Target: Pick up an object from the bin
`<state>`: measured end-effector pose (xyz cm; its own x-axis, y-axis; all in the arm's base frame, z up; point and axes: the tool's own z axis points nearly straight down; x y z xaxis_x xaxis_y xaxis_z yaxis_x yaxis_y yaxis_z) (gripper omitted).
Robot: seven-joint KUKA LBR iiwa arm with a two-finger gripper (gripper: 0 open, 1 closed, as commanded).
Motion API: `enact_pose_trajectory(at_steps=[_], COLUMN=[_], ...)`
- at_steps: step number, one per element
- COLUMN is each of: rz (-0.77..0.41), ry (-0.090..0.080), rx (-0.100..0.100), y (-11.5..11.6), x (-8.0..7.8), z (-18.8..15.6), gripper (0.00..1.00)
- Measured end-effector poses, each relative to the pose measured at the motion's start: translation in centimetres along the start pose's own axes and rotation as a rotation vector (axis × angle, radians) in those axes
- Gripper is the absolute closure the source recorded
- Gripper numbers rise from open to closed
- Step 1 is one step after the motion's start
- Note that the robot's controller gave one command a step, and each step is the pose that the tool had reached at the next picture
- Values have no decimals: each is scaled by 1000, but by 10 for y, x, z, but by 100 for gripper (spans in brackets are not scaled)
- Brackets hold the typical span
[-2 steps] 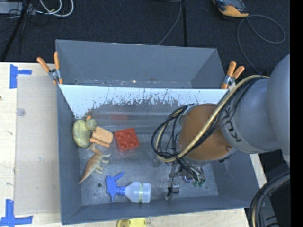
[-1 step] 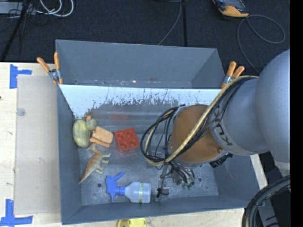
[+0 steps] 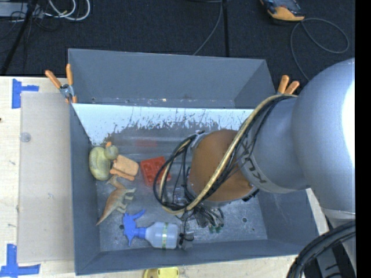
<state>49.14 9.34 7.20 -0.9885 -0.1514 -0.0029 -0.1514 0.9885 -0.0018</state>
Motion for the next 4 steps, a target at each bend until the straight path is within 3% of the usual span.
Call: enact_pose_trajectory(at_steps=[1,2,3,4], rz=[151,150,144,142], ry=[7,7,-1,7], rx=[-2,-2,-3,-1], y=[39,39,33,34], x=[3,3,-8,-7], z=[0,0,-183,-179], gripper=[100,100,100,0])
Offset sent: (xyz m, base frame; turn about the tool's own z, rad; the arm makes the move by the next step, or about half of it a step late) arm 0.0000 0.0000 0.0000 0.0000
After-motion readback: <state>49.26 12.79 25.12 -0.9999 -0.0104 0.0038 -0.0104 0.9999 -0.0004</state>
